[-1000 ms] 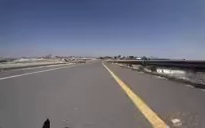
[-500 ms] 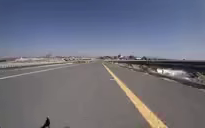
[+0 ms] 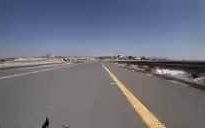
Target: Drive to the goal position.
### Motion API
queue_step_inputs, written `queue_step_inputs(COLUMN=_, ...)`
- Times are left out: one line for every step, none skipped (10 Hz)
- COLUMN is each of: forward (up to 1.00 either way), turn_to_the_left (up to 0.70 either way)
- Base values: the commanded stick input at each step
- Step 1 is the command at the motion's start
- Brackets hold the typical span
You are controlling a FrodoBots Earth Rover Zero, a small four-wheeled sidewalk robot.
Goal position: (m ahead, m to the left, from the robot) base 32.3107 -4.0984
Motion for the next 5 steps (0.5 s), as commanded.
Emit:
queue_step_inputs(forward=1.00, turn_to_the_left=0.18)
queue_step_inputs(forward=1.00, turn_to_the_left=0.06)
queue_step_inputs(forward=1.00, turn_to_the_left=0.00)
queue_step_inputs(forward=1.00, turn_to_the_left=0.00)
queue_step_inputs(forward=1.00, turn_to_the_left=0.00)
